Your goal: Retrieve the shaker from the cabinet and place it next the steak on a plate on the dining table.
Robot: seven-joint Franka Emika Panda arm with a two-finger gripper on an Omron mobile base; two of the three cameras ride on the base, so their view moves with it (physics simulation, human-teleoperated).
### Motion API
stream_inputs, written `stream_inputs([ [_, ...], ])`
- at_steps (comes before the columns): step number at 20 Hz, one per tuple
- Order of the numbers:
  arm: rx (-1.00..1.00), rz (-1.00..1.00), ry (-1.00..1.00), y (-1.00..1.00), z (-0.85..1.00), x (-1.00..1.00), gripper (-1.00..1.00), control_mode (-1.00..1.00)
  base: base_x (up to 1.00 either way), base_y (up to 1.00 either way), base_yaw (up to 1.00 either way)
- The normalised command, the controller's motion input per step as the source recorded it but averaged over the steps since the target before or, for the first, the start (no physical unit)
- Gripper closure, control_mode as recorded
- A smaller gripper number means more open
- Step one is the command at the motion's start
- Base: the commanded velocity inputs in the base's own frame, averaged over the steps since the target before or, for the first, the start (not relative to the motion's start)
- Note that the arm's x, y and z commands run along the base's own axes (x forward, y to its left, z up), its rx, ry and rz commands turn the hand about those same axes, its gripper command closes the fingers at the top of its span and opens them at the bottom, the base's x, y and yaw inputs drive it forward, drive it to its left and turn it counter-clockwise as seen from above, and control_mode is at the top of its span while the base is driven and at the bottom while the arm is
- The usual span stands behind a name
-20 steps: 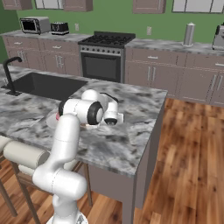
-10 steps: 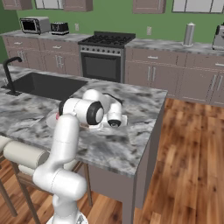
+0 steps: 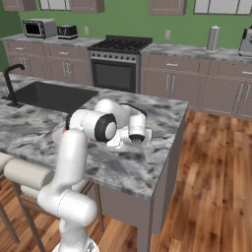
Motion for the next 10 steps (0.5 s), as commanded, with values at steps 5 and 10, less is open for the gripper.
stream_inputs([
  [5, 0.01, -0.04, -0.16, 0.08, 0.57, -1.0, -1.0, -1.0, 0.0, 0.0, 0.0],
  [10, 0.0, -0.08, -0.12, 0.45, 0.67, -1.0, -1.0, -1.0, 0.0, 0.0, 0.0],
])
